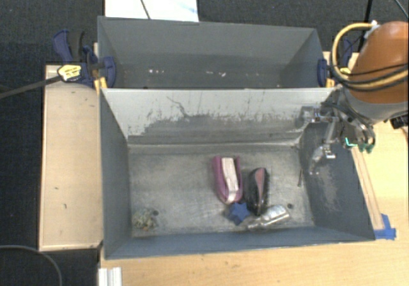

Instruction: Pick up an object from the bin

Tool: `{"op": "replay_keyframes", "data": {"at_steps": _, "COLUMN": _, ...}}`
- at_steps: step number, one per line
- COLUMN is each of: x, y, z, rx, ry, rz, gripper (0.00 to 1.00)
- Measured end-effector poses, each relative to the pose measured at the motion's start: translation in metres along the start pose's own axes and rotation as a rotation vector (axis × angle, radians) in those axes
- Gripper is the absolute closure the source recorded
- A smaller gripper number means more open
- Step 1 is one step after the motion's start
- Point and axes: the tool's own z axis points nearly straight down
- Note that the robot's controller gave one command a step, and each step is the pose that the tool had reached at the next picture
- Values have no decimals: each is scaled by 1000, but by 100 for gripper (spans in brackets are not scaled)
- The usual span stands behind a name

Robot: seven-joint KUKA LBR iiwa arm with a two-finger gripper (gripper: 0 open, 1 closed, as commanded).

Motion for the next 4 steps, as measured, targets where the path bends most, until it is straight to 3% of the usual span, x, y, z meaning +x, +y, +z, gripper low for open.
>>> {"op": "replay_keyframes", "data": {"at_steps": 1, "x": 50, "y": 65, "z": 131, "rx": 10, "ry": -43, "rz": -416, "gripper": 0}}
{"op": "replay_keyframes", "data": {"at_steps": 2, "x": 15, "y": 77, "z": 105, "rx": 3, "ry": -13, "rz": -496, "gripper": 0}}
{"op": "replay_keyframes", "data": {"at_steps": 3, "x": 36, "y": 113, "z": 104, "rx": 1, "ry": -5, "rz": -904, "gripper": 0}}
{"op": "replay_keyframes", "data": {"at_steps": 4, "x": 7, "y": 83, "z": 135, "rx": -1, "ry": -11, "rz": -832, "gripper": 0}}
